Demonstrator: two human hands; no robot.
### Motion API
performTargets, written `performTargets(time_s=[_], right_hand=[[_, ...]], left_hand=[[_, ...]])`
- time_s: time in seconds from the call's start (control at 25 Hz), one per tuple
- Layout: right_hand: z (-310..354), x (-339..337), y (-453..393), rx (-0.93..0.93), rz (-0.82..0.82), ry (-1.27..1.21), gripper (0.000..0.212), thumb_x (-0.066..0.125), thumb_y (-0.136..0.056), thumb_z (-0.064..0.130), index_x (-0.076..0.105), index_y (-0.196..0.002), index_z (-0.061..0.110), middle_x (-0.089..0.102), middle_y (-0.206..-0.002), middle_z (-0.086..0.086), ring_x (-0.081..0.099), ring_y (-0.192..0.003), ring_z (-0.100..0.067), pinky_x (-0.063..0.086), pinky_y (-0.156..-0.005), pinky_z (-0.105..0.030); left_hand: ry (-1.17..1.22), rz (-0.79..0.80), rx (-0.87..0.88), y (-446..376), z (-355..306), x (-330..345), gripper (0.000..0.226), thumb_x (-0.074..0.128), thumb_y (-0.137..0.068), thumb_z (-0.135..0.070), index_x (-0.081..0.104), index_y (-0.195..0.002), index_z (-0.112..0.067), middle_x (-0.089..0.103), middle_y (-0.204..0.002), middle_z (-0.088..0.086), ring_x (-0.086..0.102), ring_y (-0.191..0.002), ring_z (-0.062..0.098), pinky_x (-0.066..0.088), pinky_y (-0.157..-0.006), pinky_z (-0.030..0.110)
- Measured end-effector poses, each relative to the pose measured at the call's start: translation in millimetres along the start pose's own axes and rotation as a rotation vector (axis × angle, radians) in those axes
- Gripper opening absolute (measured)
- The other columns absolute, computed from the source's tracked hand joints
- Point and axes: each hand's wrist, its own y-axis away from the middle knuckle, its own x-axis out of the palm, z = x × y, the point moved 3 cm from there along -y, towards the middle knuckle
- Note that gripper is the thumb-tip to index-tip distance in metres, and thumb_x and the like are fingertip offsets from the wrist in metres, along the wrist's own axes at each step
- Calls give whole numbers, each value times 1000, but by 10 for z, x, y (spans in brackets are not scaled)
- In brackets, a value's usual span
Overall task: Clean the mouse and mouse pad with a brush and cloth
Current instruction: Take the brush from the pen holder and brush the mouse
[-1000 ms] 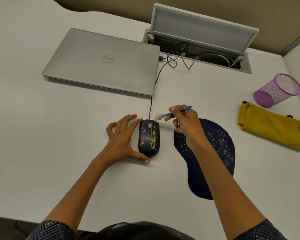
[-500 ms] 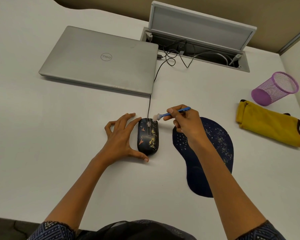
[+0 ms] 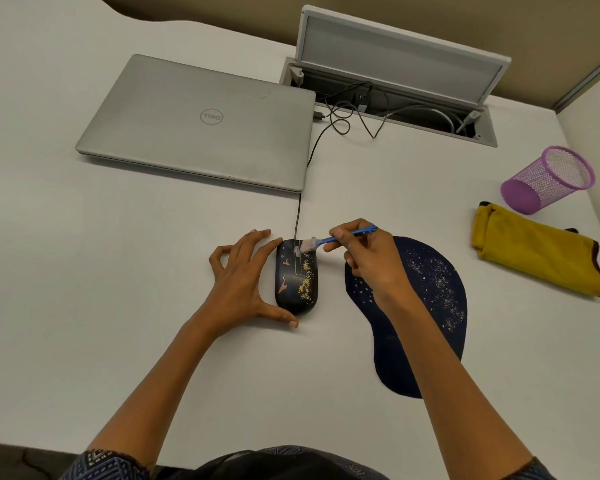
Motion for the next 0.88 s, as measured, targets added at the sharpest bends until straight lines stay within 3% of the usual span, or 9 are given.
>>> performTargets(time_s=[0.16,0.36,0.52,0.72,0.88], right_hand=[[-2,-88,-11,-15,-66,4,9,55,-92,22,62,-89,17,71,-75,3,41,-44,-1,35,-44,-11],[-8,-11,18,-26,11,24,8,56,-92,24,62,-87,20,72,-75,4,41,-46,-1,36,-45,-13],[-12,-115,5,-38,-69,38,9,56,-92,25,62,-89,19,72,-77,3,46,-49,2,37,-52,-15],[-28,-35,46,-84,28,44,9,57,-91,26,64,-88,20,72,-76,3,46,-48,1,36,-48,-12],[-58,-115,47,-81,-52,43,11,58,-91,25,65,-90,16,73,-78,0,44,-46,-1,35,-48,-14]], left_hand=[[-14,-21,7,1,2,6,124,62,-38,-81,20,-143,-30,14,-153,-3,2,-142,13,-5,-107,32],[0,-10,6,-10,3,3,126,64,-37,-82,19,-143,-31,13,-153,-4,0,-142,11,-8,-107,30],[-13,-19,3,-4,5,3,125,63,-37,-81,20,-143,-30,14,-153,-4,1,-142,12,-6,-108,32],[-18,-13,0,-8,20,12,125,62,-37,-81,19,-143,-30,13,-153,-4,1,-142,11,-5,-108,33],[-11,-24,7,-1,16,15,125,61,-37,-82,20,-143,-31,14,-153,-4,0,-141,10,-7,-106,29]])
